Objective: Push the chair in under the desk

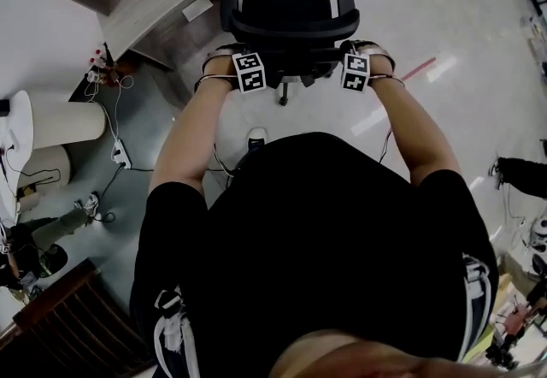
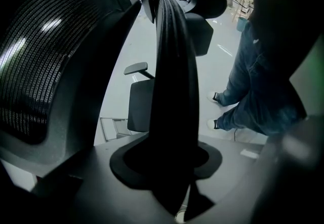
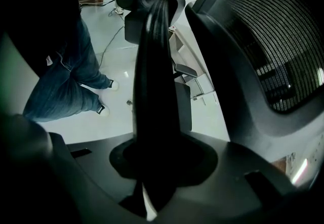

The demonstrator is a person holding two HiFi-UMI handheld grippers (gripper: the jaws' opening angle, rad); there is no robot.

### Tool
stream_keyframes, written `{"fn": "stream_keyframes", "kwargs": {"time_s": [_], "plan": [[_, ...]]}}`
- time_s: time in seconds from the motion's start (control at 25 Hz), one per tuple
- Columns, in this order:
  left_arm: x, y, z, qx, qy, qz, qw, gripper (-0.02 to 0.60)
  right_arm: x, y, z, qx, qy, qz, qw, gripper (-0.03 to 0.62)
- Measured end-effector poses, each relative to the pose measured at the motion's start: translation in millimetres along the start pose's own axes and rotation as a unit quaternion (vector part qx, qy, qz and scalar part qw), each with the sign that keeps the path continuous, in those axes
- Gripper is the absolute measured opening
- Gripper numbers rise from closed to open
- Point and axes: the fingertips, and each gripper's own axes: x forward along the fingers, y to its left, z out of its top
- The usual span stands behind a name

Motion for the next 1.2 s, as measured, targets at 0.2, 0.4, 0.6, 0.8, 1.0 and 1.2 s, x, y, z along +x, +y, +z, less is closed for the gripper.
{"fn": "stream_keyframes", "kwargs": {"time_s": [0.2, 0.4, 0.6, 0.8, 1.0, 1.2], "plan": [[-3.2, -6.2, -5.9, -0.009, 0.001, 0.004, 1.0, 0.128, 0.6, -1.0, 5.9, -0.011, -0.003, 0.003, 1.0, 0.1], [-6.9, -14.7, -9.2, -0.017, 0.003, 0.009, 0.9998, 0.112, -0.2, 0.0, 11.0, -0.023, -0.009, 0.002, 1.0, 0.1], [-13.4, -26.7, -18.1, -0.032, 0.007, 0.009, 0.9994, 0.104, -1.4, 0.5, 21.6, -0.04, -0.017, 0.004, 0.999, 0.1], [-19.2, -38.4, -39.5, -0.057, 0.017, 0.015, 0.9981, 0.098, 2.3, -2.6, 44.7, -0.063, -0.029, 0.001, 0.998, 0.103], [-25.9, -52.7, -70.5, -0.084, 0.029, 0.019, 0.9959, 0.097, 6.0, -4.9, 80.2, -0.088, -0.046, -0.001, 0.995, 0.104], [-32.5, -70.0, -103.1, -0.113, 0.041, 0.022, 0.9925, 0.096, 11.1, -4.1, 116.8, -0.115, -0.059, 0.002, 0.992, 0.104]]}}
